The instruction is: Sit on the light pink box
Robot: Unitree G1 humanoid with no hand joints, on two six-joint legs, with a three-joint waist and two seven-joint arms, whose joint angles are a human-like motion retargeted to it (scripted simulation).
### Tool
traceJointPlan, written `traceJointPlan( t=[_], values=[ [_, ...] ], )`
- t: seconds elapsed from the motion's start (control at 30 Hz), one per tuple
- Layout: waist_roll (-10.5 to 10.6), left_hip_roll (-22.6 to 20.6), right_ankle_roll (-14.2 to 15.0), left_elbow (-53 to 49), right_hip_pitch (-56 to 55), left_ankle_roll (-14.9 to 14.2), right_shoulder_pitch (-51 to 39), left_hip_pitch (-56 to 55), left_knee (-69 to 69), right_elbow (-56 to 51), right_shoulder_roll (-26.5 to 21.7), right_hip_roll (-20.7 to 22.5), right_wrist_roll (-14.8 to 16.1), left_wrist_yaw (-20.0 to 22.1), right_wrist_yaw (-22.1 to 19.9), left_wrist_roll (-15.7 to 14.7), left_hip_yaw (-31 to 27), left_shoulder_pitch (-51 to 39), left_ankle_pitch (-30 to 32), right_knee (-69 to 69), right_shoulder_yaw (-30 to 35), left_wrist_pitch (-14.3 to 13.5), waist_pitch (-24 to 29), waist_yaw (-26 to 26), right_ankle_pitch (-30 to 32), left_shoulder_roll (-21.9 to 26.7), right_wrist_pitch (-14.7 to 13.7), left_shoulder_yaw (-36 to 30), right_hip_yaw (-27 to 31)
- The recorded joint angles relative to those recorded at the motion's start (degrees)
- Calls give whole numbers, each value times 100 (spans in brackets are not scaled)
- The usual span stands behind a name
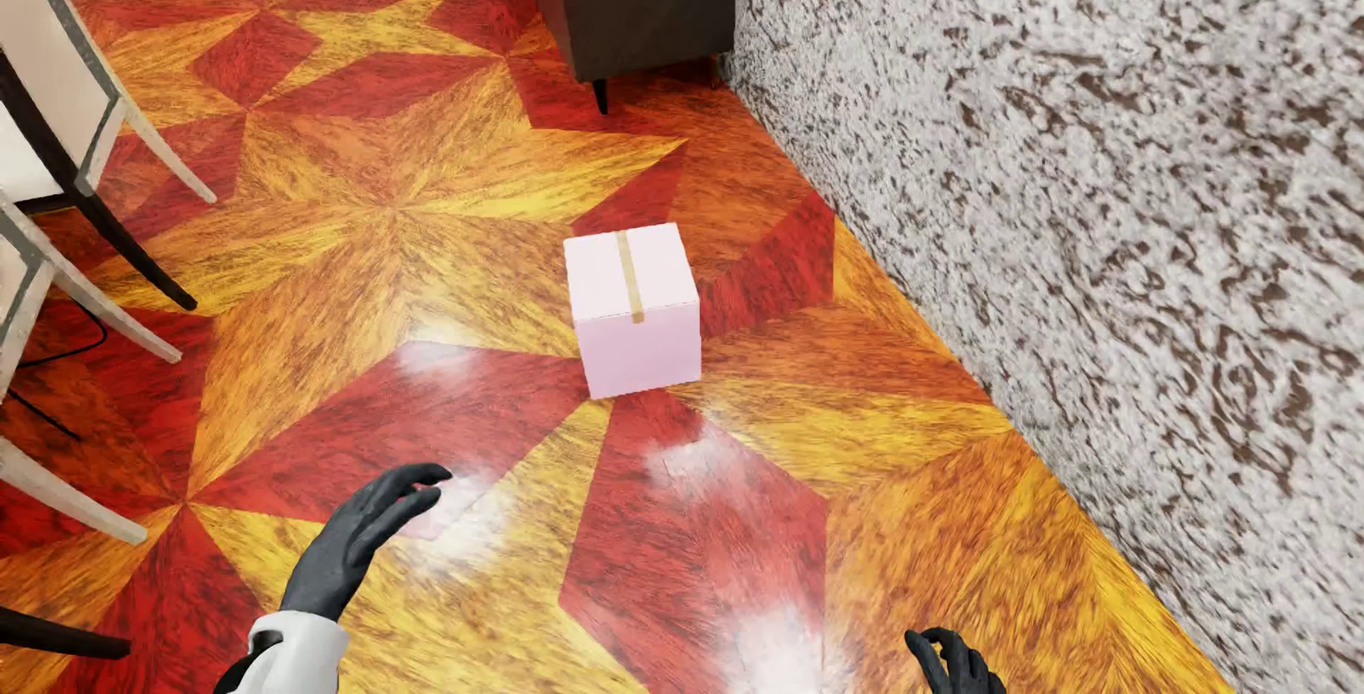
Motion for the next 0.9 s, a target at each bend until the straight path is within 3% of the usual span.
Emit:
traceJointPlan(
  t=[0.03, 0.07, 0.1, 0.13, 0.17, 0.2, 0.23, 0.27, 0.3, 0.33, 0.37, 0.4, 0.43, 0.47, 0.5, 0.53, 0.57, 0.6, 0.63, 0.67, 0.7, 0.73, 0.77, 0.8, 0.83, 0.87, 0.9],
  values=[
    [-5, -75, -81, 86, 357, 63, -119, -589, 108, -716, 12, 127, 259, -186, 453, -78, -114, 44, -153, -162, 34, 32, 139, 95, -99, -61, 94, -27, 346],
    [-65, -148, -101, 169, 692, 103, -159, -1068, -180, -1092, -15, 190, 196, -135, 553, -257, -185, 164, -238, -285, 211, 65, 154, 213, -307, -123, -70, 80, 477],
    [-101, -280, -112, 194, 1065, 187, -335, -1399, -747, -1438, -109, 205, -27, 13, 1199, -307, -323, 202, -408, -440, 158, 133, 206, 280, -511, -167, -227, 216, 667],
    [-135, -399, 107, 158, 1316, 165, -388, -1593, -1579, -1660, -178, 49, -351, 193, 1396, -221, -466, 257, -408, -455, 204, 23, 253, 393, -718, -205, -281, 330, 773],
    [-118, -372, 250, 75, 1473, 110, -545, -1652, -2751, -1915, -259, -64, -498, 250, 1764, -133, -668, 262, -119, -490, 357, 351, 331, 475, -786, -283, -392, 502, 992],
    [-108, -307, 539, -15, 1348, 19, -632, -1709, -3927, -2212, -389, -281, -588, 238, 2077, 108, -878, 320, 312, -72, 469, 344, 348, 553, -950, -266, -445, 650, 1112],
    [138, -98, 817, -249, 1070, -14, -647, -1678, -5201, -2282, -480, -360, -511, 76, 1613, 262, -1116, 567, 961, 430, 1100, 554, 295, 377, -1071, -341, -433, 1079, 1265],
    [200, 210, 1073, -325, 1036, 14, -631, -1410, -6062, -2522, -460, -486, -591, 135, 1798, 379, -1256, 789, 1633, 693, 1253, 618, 436, 332, -1101, -289, -614, 1270, 1381],
    [300, 515, 1155, -335, 839, -500, -518, -1310, -5986, -2656, -436, -532, -441, 81, 1329, 435, -1444, 1026, 1508, 1097, 1364, 558, 526, 407, -1142, -233, -576, 1385, 1546],
    [336, 653, 1413, -267, 710, -1019, -565, -1138, -5768, -2824, -478, -690, -360, 107, 848, 404, -1381, 1009, 1518, 1399, 1409, 566, 889, 335, -1100, -138, -506, 1460, 1983],
    [568, 500, 1619, -152, 632, -1214, -345, -1122, -5281, -2903, -641, -1037, -448, -309, 672, 599, -1317, 1035, 921, 1547, 878, 459, 934, 347, -1026, -80, -435, 1173, 1965],
    [604, 288, 1308, 180, 238, -664, -273, -1094, -4924, -2855, -654, -1198, -500, -470, 538, 575, -651, 1019, 328, 2053, 663, 361, 988, 110, -909, 81, -345, 1005, 1877],
    [564, -12, 560, 669, -293, -502, -374, -1458, -4270, -2400, -522, -1168, -356, -866, 219, 639, -747, 674, 87, 2737, 409, 332, 1074, 108, -774, 332, 83, 437, 2001],
    [484, -351, 184, 1307, -378, -492, -536, -1491, -3913, -2098, -412, -1161, -184, -701, -409, 788, -957, 140, -362, 3194, 199, 347, 1417, 160, -1050, 489, 493, -329, 2082],
    [432, -403, 336, 1665, -550, -209, -572, -1164, -4286, -1992, -261, -1158, 152, -989, -696, 913, -864, -136, -538, 3538, 160, 621, 1637, 100, -1194, 604, 504, -566, 1895],
    [413, -535, 828, 1983, -913, 14, -443, -1304, -4013, -1949, -304, -1154, 262, -1386, -574, 788, -609, -273, -657, 3824, 224, 740, 1609, 147, -1065, 525, 468, -553, 1705],
    [321, -551, 890, 2098, -907, -20, -422, -1351, -3854, -1928, -451, -1201, 89, -1343, -324, 869, -436, -387, -890, 3836, 306, 793, 1681, 205, -1105, 415, 379, -281, 1490],
    [259, -603, 859, 2156, -649, 55, -463, -1360, -3826, -2093, -685, -1418, 32, -1313, -18, 794, -375, -530, -1017, 3561, 329, 860, 1819, 247, -1016, 307, 184, -112, 1050],
    [297, -682, 713, 2369, -391, 52, -537, -1550, -3563, -2209, -1058, -1647, -119, -831, 193, 723, -232, -755, -1208, 3060, 373, 812, 1918, 362, -780, 73, 32, -24, 429],
    [256, -633, 529, 2548, -352, -17, -807, -1870, -3111, -2311, -1457, -1822, -284, -357, 273, 864, -38, -953, -1496, 2688, 559, 848, 2035, 525, -864, -133, 50, 113, 92],
    [182, -412, 59, 2707, -570, -127, -1221, -2086, -2638, -2329, -1851, -1934, -275, -439, 105, 726, 233, -1023, -1852, 2620, 1294, 955, 2182, 575, -1123, -377, 11, 409, -105],
    [140, -94, -134, 2819, -1169, -260, -1895, -2460, -2015, -2340, -2123, -1891, -191, -772, 82, 790, 371, -1217, -2240, 2979, 2125, 887, 2381, 579, -1482, -580, -35, 918, 173],
    [171, 270, 28, 2874, -1813, -404, -2714, -2750, -1401, -2330, -2355, -1870, -96, -1127, 152, 718, 478, -1404, -2586, 3511, 3011, 801, 2659, 513, -1898, -792, -124, 1450, 512],
    [227, 765, 9, 2880, -2497, -578, -3568, -3211, -632, -2283, -2368, -1637, -214, -857, 153, 396, 464, -1519, -2915, 3982, 3659, 578, 2913, 503, -2162, -1085, -184, 1797, 827],
    [284, 1008, 98, 2617, -3195, -600, -4465, -3722, 163, -2349, -2363, -1494, -322, 113, 308, 19, 425, -1510, -3099, 4618, 4167, 852, 3158, 386, -2274, -1242, 53, 1839, 970],
    [388, 1195, 125, 2291, -3881, -631, -5888, -4338, 929, -2542, -2293, -1323, -209, 1131, 350, -311, 229, -1578, -3259, 5145, 4576, 982, 3375, 254, -2290, -1311, 52, 1833, 1195],
    [401, 1475, 321, 1969, -4412, -777, -7542, -4740, 1643, -2558, -2126, -1136, -184, 1725, 389, -481, 6, -1539, -3379, 5652, 4958, 918, 3631, 123, -2320, -1218, 13, 1674, 1420]
  ],
)
